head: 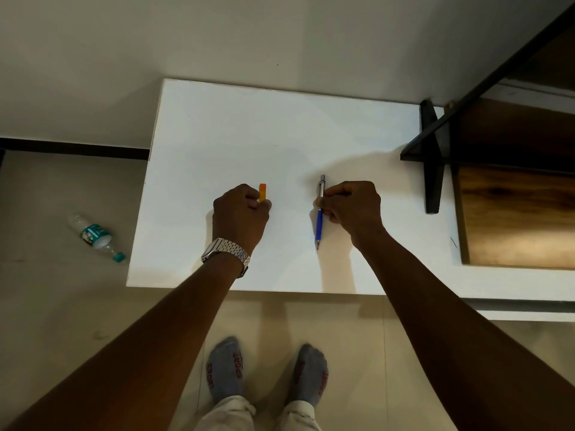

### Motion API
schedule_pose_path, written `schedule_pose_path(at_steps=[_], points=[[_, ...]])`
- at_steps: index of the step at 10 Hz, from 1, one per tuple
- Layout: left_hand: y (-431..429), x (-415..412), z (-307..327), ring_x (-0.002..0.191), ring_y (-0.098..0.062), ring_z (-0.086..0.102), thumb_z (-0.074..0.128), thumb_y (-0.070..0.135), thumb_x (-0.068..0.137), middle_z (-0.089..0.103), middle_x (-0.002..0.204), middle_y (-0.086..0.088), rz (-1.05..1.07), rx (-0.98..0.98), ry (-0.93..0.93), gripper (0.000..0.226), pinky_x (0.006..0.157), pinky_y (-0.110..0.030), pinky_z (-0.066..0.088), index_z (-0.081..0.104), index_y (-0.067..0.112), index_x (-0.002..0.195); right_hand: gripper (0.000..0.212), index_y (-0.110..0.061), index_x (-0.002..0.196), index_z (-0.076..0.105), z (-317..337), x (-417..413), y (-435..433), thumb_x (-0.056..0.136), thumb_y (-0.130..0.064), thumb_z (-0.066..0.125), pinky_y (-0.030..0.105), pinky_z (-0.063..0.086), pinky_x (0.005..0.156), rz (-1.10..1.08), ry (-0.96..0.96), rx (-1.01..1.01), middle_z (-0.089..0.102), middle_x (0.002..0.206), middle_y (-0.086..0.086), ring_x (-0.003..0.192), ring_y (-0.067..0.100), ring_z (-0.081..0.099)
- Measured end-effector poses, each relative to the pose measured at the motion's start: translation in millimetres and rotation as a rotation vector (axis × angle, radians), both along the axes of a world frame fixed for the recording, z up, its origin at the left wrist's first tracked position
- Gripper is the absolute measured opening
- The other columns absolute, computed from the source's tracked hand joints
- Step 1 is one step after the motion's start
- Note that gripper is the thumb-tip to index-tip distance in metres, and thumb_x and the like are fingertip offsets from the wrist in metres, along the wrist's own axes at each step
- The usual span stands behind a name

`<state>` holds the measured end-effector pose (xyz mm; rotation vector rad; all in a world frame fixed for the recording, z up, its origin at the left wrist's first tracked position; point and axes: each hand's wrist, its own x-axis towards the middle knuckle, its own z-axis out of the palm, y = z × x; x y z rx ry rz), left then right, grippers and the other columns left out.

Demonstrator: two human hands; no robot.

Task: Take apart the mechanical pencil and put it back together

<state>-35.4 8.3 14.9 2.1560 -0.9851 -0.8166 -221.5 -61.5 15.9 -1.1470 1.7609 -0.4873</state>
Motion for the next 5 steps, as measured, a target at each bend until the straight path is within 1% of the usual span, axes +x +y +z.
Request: schedule_pose_path(at_steps=[1,2,3,4,5], points=[[1,0,-2,0.079,-0.023,0.071,0.078,0.022,0.081,0.074,0.077,-0.006,-0.001,-0.004,-0.008,0.016,0.08,-0.037,0.058,0.072,0.009,0.088,0.013,-0.012,0.066,0.077,-2,0,-1,0.067,-0.007,0.088,0.054,0.064,0.077,-0.014,-0.019,0.012,0.079,0.076,0.019,0.064,0.03,0.071],[1,0,0,0.08,-0.025,0.071,0.08,0.023,0.08,0.074,0.079,-0.008,0.01,-0.006,0.01,0.019,0.08,-0.039,0.058,0.072,0.007,0.088,0.011,-0.008,0.071,0.079,1,-1,0,0.069,-0.012,0.088,0.054,0.064,0.074,-0.029,-0.038,0.032,0.078,0.075,0.02,0.061,0.026,0.067],[2,4,0,0.09,-0.026,0.07,0.078,0.027,0.083,0.073,0.093,-0.009,-0.008,-0.061,-0.006,0.023,0.084,-0.041,0.056,0.072,0.01,0.097,0.015,-0.011,0.08,0.08,7,-2,1,0.083,-0.026,0.081,0.051,0.062,0.082,-0.017,0.036,-0.103,0.079,0.079,0.011,0.07,0.025,0.072],[2,7,11,0.113,-0.024,0.062,0.067,0.036,0.092,0.063,0.126,-0.006,-0.165,-0.198,-0.225,0.038,0.096,-0.044,0.05,0.063,0.018,0.125,0.033,-0.018,0.126,0.071,23,3,6,0.102,-0.037,0.059,0.044,0.054,0.103,0.162,0.271,-0.358,0.074,0.122,0.001,0.11,0.018,0.069],[-12,7,23,0.149,-0.031,0.03,0.045,0.047,0.101,0.03,0.162,-0.013,-0.356,-0.274,-0.549,0.061,0.118,-0.048,0.027,0.034,0.015,0.153,0.058,-0.017,0.162,0.031,39,14,4,0.11,-0.042,0.037,0.044,0.031,0.124,0.374,0.467,-0.586,0.037,0.167,0.008,0.154,0.026,0.035]])
